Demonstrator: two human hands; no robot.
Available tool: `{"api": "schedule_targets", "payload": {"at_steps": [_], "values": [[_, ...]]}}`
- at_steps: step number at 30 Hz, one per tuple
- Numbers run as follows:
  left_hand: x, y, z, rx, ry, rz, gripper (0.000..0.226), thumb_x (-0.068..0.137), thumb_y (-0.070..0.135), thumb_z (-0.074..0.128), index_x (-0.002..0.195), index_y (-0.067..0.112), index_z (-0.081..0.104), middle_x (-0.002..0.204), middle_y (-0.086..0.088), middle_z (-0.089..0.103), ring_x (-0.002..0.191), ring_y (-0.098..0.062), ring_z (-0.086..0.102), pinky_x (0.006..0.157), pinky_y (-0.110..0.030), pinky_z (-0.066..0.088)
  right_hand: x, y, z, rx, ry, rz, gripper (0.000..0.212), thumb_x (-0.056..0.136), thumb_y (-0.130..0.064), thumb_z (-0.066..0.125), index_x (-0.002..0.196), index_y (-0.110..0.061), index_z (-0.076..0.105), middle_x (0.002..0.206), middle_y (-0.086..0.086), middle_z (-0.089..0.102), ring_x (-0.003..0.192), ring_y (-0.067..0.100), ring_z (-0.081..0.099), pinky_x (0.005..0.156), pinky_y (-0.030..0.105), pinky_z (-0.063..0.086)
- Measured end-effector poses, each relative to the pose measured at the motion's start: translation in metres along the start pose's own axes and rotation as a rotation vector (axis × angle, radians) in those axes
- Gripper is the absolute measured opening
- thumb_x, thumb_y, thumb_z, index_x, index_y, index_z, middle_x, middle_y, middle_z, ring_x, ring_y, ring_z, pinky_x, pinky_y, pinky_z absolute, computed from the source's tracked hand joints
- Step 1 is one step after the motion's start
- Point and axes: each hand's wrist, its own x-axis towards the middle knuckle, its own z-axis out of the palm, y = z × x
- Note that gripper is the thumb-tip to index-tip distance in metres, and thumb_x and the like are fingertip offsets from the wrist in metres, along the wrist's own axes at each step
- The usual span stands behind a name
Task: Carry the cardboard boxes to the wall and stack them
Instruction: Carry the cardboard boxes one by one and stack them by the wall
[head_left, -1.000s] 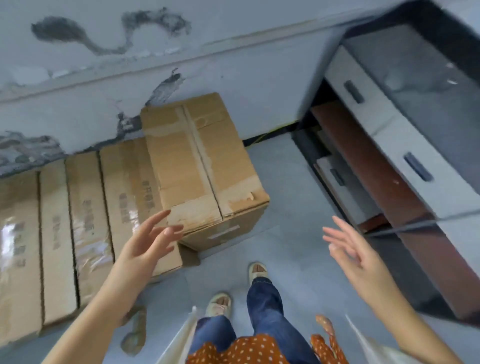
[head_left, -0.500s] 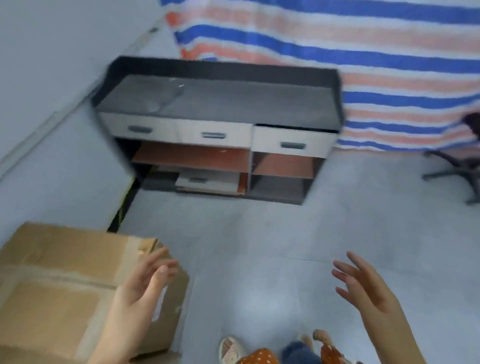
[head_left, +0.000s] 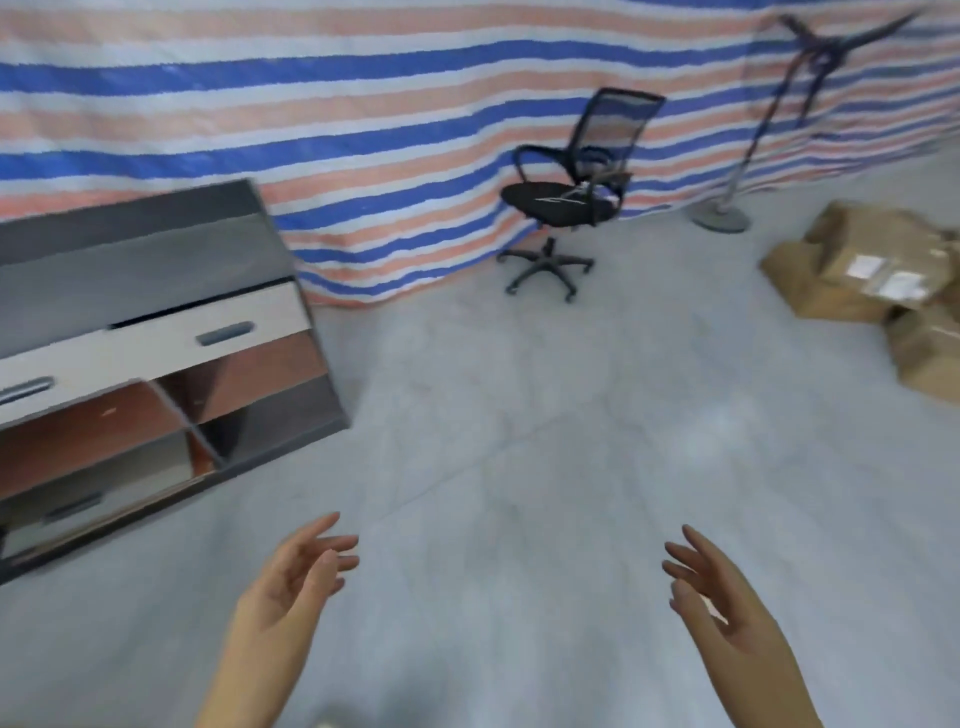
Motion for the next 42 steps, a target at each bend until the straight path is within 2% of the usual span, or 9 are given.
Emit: {"api": "schedule_targets", "payload": {"at_steps": [4, 8, 14, 20, 25, 27, 34, 38, 42], "values": [[-0.02, 0.011, 0.11, -0.044, -0.168, -0.043, 0.034, 0.094, -0.007, 0.042, 0.102, 0.018, 0.064, 0.088, -0.005, 0.073, 0.076, -0.012, 0.07, 0.066, -0.017, 0.056, -0.009, 0.022, -0.108, -0.01, 0.17, 0.059, 0.066, 0.09, 0.001, 0.056, 0.105, -0.063, 0.057, 0.111, -0.024, 0.066, 0.101, -0.002, 0.064, 0.083, 0.029, 0.052], [-0.026, 0.03, 0.206, 0.043, -0.378, 0.042, 0.035, 0.092, -0.007, 0.047, 0.105, 0.02, 0.064, 0.097, -0.001, 0.072, 0.082, -0.012, 0.069, 0.074, -0.019, 0.055, -0.019, 0.042, -0.191, 0.034, 0.358, 0.132, 0.067, 0.091, 0.002, 0.054, 0.102, -0.064, 0.058, 0.11, -0.02, 0.067, 0.1, 0.001, 0.065, 0.086, 0.035, 0.05], [-0.014, 0.052, 0.315, 0.105, -0.577, 0.103, 0.034, 0.093, -0.003, 0.048, 0.111, 0.022, 0.063, 0.1, 0.005, 0.071, 0.089, -0.012, 0.069, 0.083, -0.027, 0.054, -0.007, 0.071, -0.254, 0.071, 0.536, 0.215, 0.065, 0.092, 0.001, 0.052, 0.101, -0.063, 0.059, 0.107, -0.02, 0.069, 0.098, 0.0, 0.066, 0.085, 0.035, 0.05], [0.027, 0.045, 0.411, 0.1, -0.629, 0.065, 0.035, 0.094, -0.006, 0.043, 0.106, 0.019, 0.065, 0.095, 0.002, 0.072, 0.084, -0.015, 0.069, 0.075, -0.023, 0.056, 0.056, 0.102, -0.297, 0.076, 0.594, 0.236, 0.047, 0.091, 0.002, 0.053, 0.113, -0.039, 0.06, 0.104, -0.023, 0.069, 0.094, -0.001, 0.067, 0.085, 0.034, 0.051], [0.089, 0.062, 0.508, 0.078, -0.626, 0.057, 0.044, 0.094, -0.003, 0.044, 0.098, 0.031, 0.072, 0.093, 0.002, 0.073, 0.082, -0.011, 0.069, 0.071, -0.018, 0.056, 0.142, 0.114, -0.358, 0.067, 0.664, 0.257, 0.046, 0.093, -0.001, 0.05, 0.113, -0.041, 0.056, 0.104, -0.026, 0.068, 0.092, -0.001, 0.067, 0.086, 0.034, 0.05], [0.115, 0.079, 0.552, 0.073, -0.643, 0.082, 0.04, 0.095, -0.002, 0.044, 0.101, 0.027, 0.071, 0.094, 0.003, 0.073, 0.085, -0.012, 0.069, 0.072, -0.018, 0.056, 0.177, 0.111, -0.385, 0.064, 0.69, 0.248, 0.045, 0.094, -0.001, 0.049, 0.113, -0.041, 0.056, 0.104, -0.024, 0.068, 0.092, 0.0, 0.068, 0.086, 0.035, 0.05], [0.179, 0.124, 0.706, 0.128, -0.814, 0.18, 0.031, 0.096, 0.009, 0.052, 0.102, 0.035, 0.068, 0.098, 0.007, 0.072, 0.089, -0.01, 0.068, 0.081, -0.031, 0.05, 0.273, 0.126, -0.46, 0.089, 0.768, 0.247, 0.043, 0.094, -0.002, 0.049, 0.113, -0.04, 0.057, 0.104, -0.021, 0.069, 0.091, 0.002, 0.068, 0.085, 0.032, 0.051], [0.2, 0.125, 0.784, 0.127, -0.819, 0.179, 0.035, 0.094, -0.002, 0.046, 0.107, 0.024, 0.065, 0.097, 0.004, 0.072, 0.087, -0.013, 0.069, 0.08, -0.03, 0.056, 0.323, 0.151, -0.502, 0.151, 0.81, 0.258, 0.023, 0.088, -0.025, 0.064, 0.107, -0.038, 0.065, 0.102, -0.004, 0.073, 0.085, 0.002, 0.069, 0.075, 0.023, 0.056], [0.223, 0.116, 0.856, 0.129, -0.765, 0.126, 0.042, 0.095, -0.002, 0.045, 0.1, 0.029, 0.071, 0.094, 0.005, 0.072, 0.086, -0.014, 0.069, 0.077, -0.022, 0.056, 0.385, 0.183, -0.561, 0.175, 0.759, 0.33, 0.036, 0.094, 0.004, 0.046, 0.116, -0.021, 0.061, 0.105, 0.001, 0.07, 0.081, 0.0, 0.069, 0.066, 0.014, 0.054]]}}
